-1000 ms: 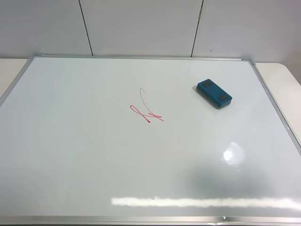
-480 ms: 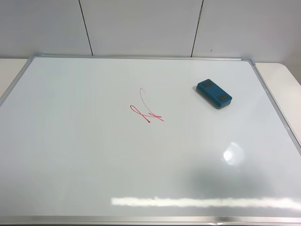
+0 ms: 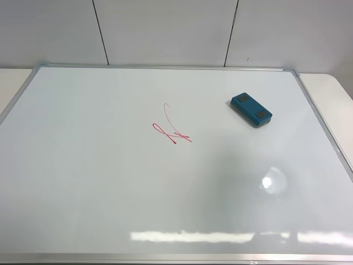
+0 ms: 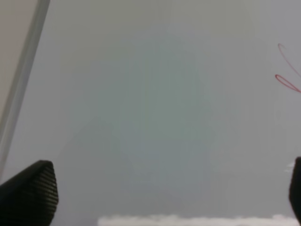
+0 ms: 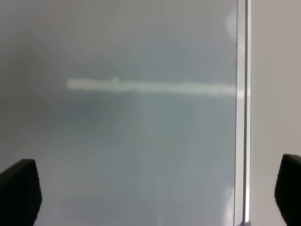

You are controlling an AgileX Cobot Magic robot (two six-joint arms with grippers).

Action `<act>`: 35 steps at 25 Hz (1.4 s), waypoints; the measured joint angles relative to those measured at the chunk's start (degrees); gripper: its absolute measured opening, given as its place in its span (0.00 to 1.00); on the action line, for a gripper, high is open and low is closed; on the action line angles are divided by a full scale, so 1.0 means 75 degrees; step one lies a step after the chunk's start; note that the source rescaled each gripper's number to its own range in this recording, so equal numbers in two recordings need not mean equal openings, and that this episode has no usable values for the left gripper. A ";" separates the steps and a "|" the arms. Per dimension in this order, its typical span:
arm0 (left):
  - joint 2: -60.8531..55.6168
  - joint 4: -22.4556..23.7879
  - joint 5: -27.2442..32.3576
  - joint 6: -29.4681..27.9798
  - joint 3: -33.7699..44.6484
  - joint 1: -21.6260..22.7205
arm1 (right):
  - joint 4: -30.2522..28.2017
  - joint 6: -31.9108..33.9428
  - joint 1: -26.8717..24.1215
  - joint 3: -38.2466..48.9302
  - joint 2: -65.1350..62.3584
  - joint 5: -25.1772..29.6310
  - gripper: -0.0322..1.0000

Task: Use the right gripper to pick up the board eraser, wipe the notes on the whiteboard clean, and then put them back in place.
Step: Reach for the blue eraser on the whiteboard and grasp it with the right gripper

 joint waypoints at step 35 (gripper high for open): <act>0.0000 0.0000 0.0000 -0.0008 0.0000 0.0000 | 0.0074 -0.1567 0.1474 -0.5316 0.9193 -0.1273 1.00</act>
